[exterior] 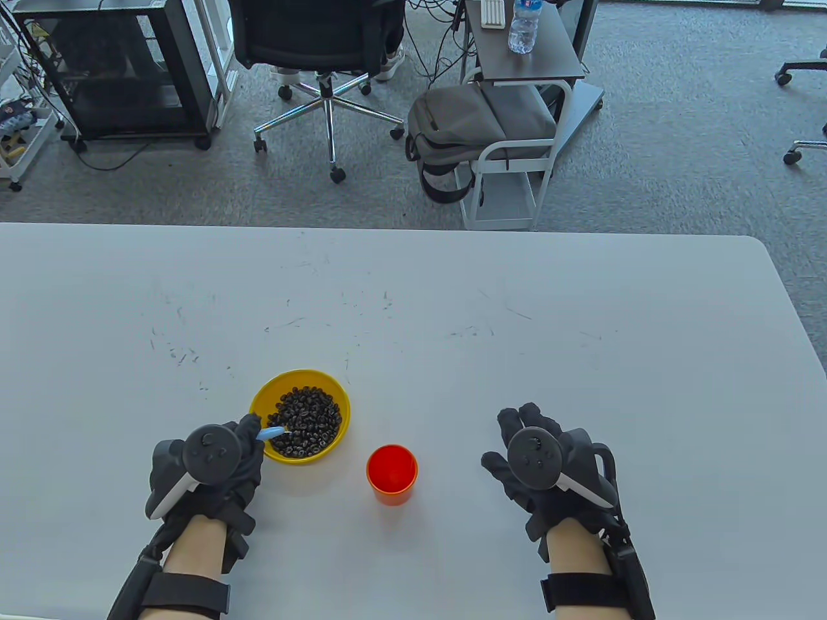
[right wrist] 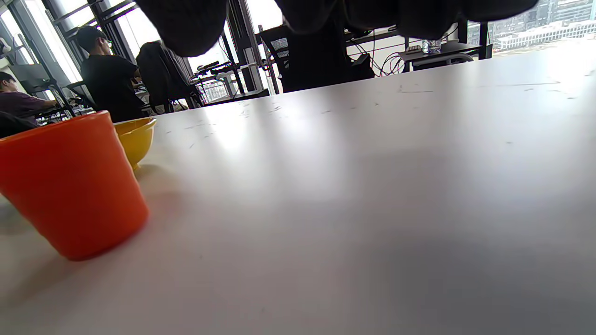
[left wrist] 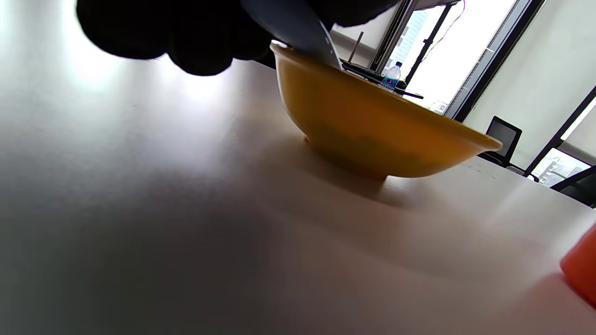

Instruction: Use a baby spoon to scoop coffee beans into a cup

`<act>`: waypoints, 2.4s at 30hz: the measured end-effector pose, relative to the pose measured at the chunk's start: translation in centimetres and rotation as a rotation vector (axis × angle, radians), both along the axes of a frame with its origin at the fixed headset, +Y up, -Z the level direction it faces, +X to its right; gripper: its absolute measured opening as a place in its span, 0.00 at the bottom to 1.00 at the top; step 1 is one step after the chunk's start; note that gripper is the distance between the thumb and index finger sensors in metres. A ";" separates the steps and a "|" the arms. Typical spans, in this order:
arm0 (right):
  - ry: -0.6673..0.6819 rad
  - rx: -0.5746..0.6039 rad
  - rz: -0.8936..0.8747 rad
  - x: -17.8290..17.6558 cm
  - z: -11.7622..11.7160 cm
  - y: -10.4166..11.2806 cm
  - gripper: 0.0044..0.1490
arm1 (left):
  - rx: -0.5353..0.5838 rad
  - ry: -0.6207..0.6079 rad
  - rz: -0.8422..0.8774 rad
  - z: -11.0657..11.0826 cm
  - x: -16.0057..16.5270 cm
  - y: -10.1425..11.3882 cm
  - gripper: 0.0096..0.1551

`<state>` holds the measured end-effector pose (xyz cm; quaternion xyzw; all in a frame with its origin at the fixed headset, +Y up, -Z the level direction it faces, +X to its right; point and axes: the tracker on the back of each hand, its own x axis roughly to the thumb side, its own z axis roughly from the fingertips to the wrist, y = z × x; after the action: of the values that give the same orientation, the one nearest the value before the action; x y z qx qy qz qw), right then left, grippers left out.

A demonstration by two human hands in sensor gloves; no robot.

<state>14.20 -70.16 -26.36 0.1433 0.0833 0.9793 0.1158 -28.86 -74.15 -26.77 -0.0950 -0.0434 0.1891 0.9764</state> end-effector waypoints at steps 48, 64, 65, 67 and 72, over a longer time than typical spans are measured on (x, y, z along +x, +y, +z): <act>-0.010 -0.053 -0.040 0.2 0.0 -0.1 0.48 | -0.071 0.151 0.826 0.0 -1.1 0.1 0.29; -0.007 -0.066 -0.053 0.1 -0.1 -0.2 0.48 | -0.102 -0.279 0.743 1.2 4.5 2.0 0.26; -0.006 -0.065 -0.052 0.1 -0.1 -0.2 0.48 | -0.097 -0.288 0.734 1.2 4.6 2.0 0.26; -0.003 -0.063 -0.049 0.0 -0.1 -0.2 0.48 | -0.082 -0.303 0.712 1.3 4.7 2.1 0.25; 0.003 -0.060 -0.047 -0.1 -0.1 -0.2 0.48 | -0.008 -0.326 0.705 1.4 4.5 2.7 0.24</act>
<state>14.14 -70.35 -26.45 0.1431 0.1096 0.9732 0.1429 -24.34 -71.48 -25.39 -0.1069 -0.2272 0.4957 0.8314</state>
